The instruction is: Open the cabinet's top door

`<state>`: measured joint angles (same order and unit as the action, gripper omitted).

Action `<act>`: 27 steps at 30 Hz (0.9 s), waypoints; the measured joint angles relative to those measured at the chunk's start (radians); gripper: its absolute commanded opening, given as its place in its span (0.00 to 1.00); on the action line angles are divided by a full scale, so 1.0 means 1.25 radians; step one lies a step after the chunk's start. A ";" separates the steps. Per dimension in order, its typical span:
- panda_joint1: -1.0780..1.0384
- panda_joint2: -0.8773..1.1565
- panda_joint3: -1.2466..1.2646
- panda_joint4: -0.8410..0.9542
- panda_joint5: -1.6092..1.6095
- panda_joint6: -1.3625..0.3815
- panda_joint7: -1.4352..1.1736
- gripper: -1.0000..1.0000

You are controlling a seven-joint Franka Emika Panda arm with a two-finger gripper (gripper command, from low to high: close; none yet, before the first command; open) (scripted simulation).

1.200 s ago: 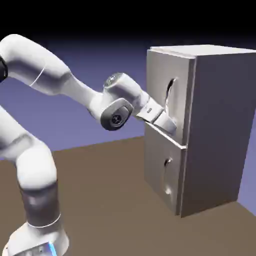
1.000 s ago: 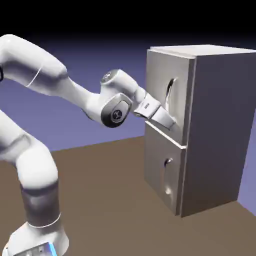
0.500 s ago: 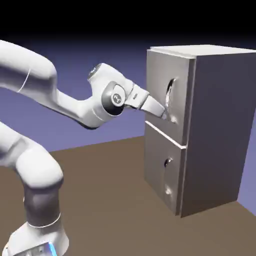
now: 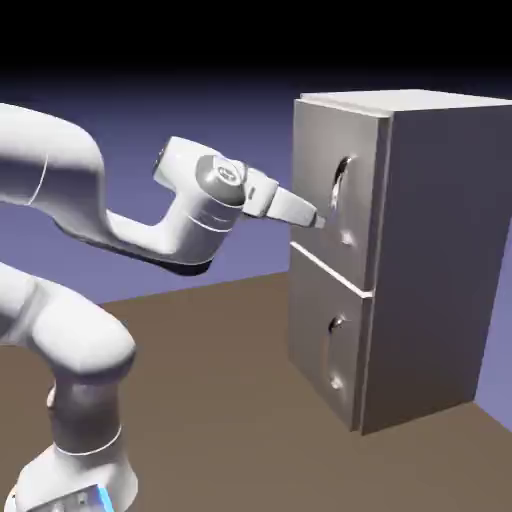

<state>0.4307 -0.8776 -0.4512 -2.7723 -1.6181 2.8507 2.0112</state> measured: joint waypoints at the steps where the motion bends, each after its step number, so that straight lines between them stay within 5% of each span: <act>1: 0.009 -0.007 -0.010 0.001 -0.035 -0.004 0.027 1.00; 27: 0.248 -0.140 -0.254 0.041 -0.859 -0.108 0.675 1.00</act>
<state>0.7410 -1.0521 -0.7685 -2.7209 -2.6918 2.7156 2.8546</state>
